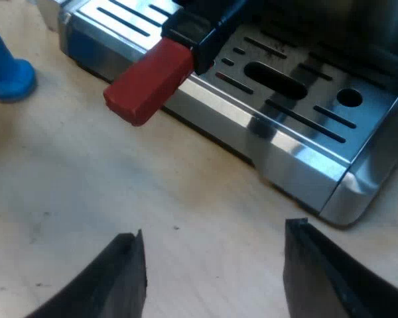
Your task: Grind coffee beans and then tamp
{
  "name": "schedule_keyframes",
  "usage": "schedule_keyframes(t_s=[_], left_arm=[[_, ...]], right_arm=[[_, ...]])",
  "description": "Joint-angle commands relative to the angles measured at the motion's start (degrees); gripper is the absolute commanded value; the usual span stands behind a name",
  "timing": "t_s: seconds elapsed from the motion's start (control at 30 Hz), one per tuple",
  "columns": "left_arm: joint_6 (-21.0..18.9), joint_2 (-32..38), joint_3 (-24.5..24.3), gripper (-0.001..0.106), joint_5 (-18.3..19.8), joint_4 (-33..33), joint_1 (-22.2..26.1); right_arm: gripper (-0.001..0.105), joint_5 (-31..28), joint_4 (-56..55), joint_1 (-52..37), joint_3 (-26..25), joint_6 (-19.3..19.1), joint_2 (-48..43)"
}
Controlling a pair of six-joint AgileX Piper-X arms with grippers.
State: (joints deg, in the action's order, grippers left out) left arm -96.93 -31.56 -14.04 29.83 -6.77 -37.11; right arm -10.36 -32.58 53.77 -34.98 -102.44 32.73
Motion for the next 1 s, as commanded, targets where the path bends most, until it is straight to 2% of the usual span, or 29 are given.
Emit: schedule_keyframes(t_s=[0.03,0.13,0.2,0.23,0.4,0.53,0.67,0.8,1.0], left_arm=[[0.89,-2.48,-0.26,0.048,0.87,2.40,-0.03],[2.57,-4.01,-0.26,0.048,0.87,3.07,-0.03],[2.88,-4.43,-0.26,0.048,0.87,3.62,-0.03],[2.95,-4.63,-0.26,0.048,0.87,3.89,-0.03],[2.94,-5.34,0.16,0.048,0.87,4.50,-0.03],[2.94,-5.34,1.96,0.048,0.87,5.02,-0.03],[2.94,-5.34,3.07,0.048,0.87,6.77,-0.03],[2.94,-5.34,3.06,0.048,0.87,10.46,-0.03],[1.63,-5.34,3.06,0.048,0.87,11.34,-0.03]], right_arm=[[0.042,-5.54,4.68,3.83,0.73,1.09,1.17],[0.037,-9.75,10.58,8.00,3.04,3.85,2.68],[0.038,-12.43,12.65,9.61,4.16,4.43,3.29],[0.038,-16.10,14.95,11.81,5.55,6.04,4.17],[0.037,-21.26,21.05,16.25,8.71,11.20,7.07],[0.037,-25.06,27.57,19.00,10.25,11.25,11.20],[0.037,-25.02,33.58,19.28,10.32,11.37,16.03],[0.037,-29.98,41.69,19.28,10.32,11.37,21.79],[0.037,-30.15,50.30,19.28,10.32,11.37,28.00]])
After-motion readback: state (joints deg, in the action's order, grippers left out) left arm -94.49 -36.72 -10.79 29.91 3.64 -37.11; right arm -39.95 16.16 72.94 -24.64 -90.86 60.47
